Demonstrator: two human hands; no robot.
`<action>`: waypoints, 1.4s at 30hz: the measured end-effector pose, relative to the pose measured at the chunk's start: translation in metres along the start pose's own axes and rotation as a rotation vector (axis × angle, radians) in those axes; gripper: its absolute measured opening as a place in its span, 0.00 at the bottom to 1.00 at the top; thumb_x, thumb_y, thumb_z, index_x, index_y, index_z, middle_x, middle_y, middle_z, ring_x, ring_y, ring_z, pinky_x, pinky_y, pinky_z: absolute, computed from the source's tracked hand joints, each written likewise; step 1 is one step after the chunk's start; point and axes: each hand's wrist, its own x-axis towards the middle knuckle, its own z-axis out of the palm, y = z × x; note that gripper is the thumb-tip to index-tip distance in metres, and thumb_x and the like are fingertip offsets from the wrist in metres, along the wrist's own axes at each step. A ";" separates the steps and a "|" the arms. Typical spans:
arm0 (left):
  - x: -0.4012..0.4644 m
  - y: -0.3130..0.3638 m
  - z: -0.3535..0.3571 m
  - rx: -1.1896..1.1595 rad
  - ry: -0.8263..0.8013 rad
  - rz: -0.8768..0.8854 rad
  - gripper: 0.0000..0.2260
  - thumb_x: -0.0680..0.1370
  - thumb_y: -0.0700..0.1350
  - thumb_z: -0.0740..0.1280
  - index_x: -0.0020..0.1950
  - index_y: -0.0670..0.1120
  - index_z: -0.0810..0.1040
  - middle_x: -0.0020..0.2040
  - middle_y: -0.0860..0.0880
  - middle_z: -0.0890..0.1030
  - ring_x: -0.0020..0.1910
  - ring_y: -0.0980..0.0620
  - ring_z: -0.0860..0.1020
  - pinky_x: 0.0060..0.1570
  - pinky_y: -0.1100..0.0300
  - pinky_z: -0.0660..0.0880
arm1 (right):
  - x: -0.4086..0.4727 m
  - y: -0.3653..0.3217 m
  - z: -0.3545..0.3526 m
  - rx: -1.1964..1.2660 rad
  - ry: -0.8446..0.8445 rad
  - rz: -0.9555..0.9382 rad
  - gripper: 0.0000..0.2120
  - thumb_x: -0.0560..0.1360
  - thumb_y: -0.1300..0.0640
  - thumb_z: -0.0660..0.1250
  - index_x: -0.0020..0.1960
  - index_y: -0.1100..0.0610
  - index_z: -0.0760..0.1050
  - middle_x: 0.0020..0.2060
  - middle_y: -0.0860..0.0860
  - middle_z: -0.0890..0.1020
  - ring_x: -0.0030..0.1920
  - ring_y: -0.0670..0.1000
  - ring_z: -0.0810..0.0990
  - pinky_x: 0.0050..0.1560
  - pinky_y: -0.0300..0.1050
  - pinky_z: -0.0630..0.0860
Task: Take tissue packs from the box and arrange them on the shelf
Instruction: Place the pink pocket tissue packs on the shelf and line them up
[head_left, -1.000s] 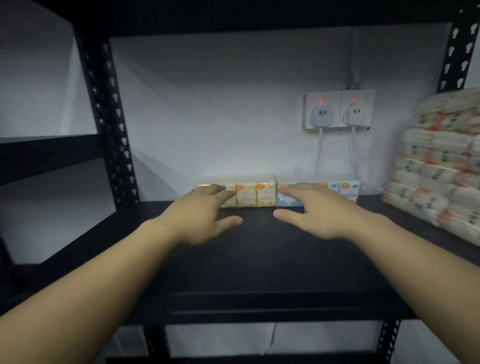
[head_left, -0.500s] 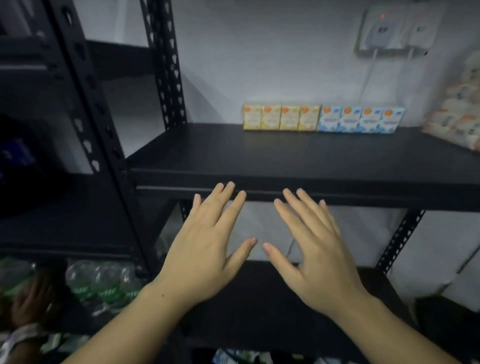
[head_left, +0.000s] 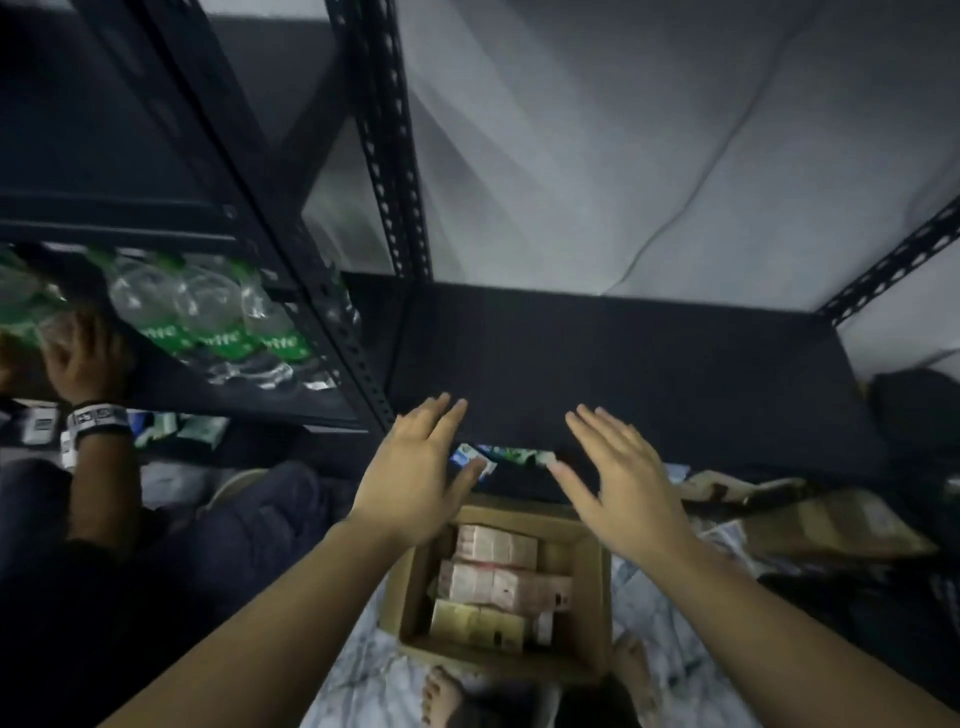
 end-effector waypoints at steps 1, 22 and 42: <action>-0.004 -0.009 0.020 -0.015 -0.032 -0.025 0.34 0.80 0.64 0.58 0.82 0.46 0.64 0.80 0.44 0.66 0.78 0.42 0.65 0.77 0.46 0.64 | -0.007 0.008 0.021 0.011 -0.032 0.027 0.32 0.82 0.37 0.57 0.79 0.54 0.69 0.77 0.50 0.70 0.79 0.52 0.65 0.79 0.54 0.63; -0.023 -0.191 0.436 -0.289 -0.476 -0.495 0.33 0.80 0.62 0.67 0.80 0.48 0.65 0.74 0.45 0.71 0.72 0.44 0.71 0.66 0.56 0.68 | -0.088 0.158 0.454 0.196 -0.577 0.403 0.35 0.70 0.27 0.69 0.71 0.42 0.71 0.61 0.40 0.79 0.58 0.43 0.79 0.56 0.41 0.75; 0.002 -0.193 0.503 -0.500 -0.196 -0.672 0.30 0.70 0.58 0.80 0.67 0.52 0.74 0.51 0.55 0.82 0.49 0.57 0.81 0.52 0.57 0.80 | -0.097 0.164 0.486 0.383 -0.487 0.568 0.19 0.80 0.48 0.71 0.69 0.51 0.78 0.51 0.43 0.79 0.47 0.37 0.78 0.46 0.19 0.65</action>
